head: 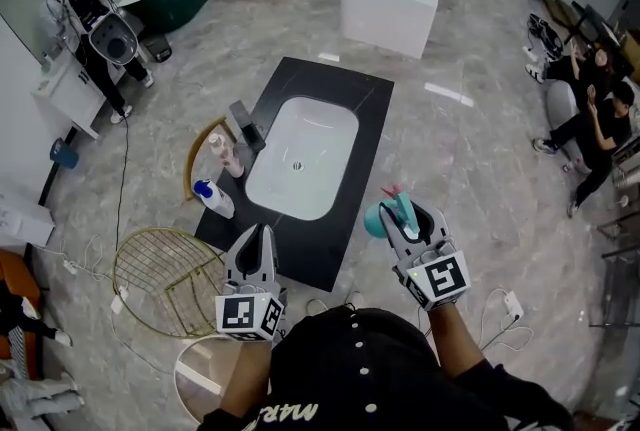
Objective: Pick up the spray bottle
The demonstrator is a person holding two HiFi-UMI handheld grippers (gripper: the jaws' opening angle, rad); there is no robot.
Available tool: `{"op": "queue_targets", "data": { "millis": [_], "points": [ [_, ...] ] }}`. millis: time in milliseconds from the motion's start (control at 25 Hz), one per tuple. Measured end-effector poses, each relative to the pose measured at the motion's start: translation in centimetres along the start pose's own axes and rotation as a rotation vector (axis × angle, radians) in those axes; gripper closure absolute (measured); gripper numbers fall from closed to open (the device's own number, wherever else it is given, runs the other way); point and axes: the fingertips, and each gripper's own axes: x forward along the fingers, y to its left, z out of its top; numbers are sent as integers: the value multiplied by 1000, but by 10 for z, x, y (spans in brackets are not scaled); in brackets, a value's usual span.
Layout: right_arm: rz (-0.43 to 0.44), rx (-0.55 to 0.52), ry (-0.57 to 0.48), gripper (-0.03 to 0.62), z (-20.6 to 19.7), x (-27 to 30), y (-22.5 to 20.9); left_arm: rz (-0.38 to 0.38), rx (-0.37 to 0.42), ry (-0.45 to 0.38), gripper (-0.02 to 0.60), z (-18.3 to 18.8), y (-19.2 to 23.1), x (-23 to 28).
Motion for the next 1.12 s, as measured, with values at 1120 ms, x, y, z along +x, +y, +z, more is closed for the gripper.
{"op": "queue_targets", "data": {
  "millis": [1120],
  "points": [
    [39, -22, -75, 474, 2, 13, 15, 17, 11, -10, 560, 3, 4, -10]
  ]
}}
